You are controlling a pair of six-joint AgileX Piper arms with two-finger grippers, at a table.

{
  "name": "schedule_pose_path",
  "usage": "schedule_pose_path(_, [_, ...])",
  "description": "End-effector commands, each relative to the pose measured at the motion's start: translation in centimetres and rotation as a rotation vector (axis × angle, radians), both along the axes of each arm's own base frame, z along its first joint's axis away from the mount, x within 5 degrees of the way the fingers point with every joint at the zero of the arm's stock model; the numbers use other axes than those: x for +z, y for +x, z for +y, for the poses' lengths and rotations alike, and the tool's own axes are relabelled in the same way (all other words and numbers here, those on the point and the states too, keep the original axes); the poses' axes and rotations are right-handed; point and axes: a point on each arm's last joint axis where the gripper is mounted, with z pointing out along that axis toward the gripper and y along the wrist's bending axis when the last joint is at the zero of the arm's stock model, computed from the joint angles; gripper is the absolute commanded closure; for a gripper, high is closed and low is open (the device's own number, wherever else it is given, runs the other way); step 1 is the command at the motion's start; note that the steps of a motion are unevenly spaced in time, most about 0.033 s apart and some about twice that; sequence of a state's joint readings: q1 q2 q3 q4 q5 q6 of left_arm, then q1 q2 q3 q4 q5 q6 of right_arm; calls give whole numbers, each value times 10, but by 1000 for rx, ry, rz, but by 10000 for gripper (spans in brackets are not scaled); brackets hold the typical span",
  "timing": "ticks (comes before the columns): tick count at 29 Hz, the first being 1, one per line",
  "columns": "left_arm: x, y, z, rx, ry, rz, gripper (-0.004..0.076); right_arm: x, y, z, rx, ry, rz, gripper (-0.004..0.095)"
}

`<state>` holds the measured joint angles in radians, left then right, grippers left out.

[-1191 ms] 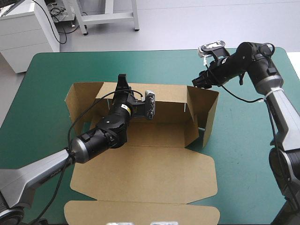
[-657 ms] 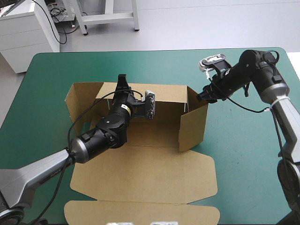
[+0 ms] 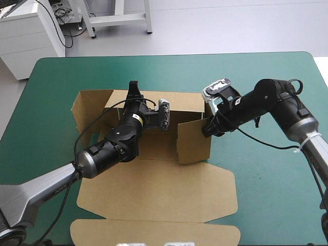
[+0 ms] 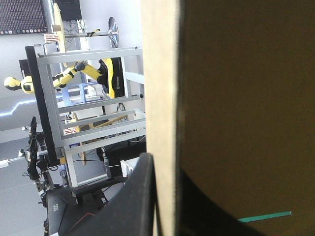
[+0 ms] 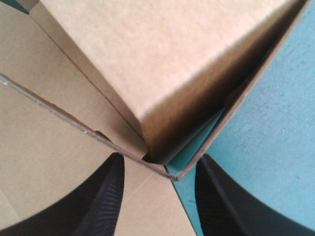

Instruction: Fold the box

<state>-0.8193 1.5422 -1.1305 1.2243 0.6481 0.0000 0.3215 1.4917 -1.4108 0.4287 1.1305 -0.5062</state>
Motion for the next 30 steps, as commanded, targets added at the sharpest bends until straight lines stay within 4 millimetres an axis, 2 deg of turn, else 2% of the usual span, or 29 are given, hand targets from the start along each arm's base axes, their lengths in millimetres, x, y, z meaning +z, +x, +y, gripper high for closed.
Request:
schedule_pose_path(1, [1,-7,-5,-24,-95,55,731,16,-4,8,-67,39,-123,495])
schedule_pose_path(9, [1,-7,-6,-27,-97,54,731,-11,-6,26,-163,58,-132,496])
schedule_pose_path(15, [1,-7,-6,-27,-97,54,731,-10,1,32,-300,121,-201,505])
schedule_pose_path(20, [1,-7,-6,-27,-97,54,731,-22,-6,39,-319,37,-223,565])
schedule_pose_path(24, [1,-7,-6,-27,-97,54,731,-25,-9,47,-360,74,-230,588])
schedule_pose_path(27, [1,-7,-6,-27,-97,54,731,-25,-13,52,-382,78,-229,690])
schedule_pose_path(30, [1,-7,-6,-27,-97,54,731,-25,-14,54,-402,88,-208,907])
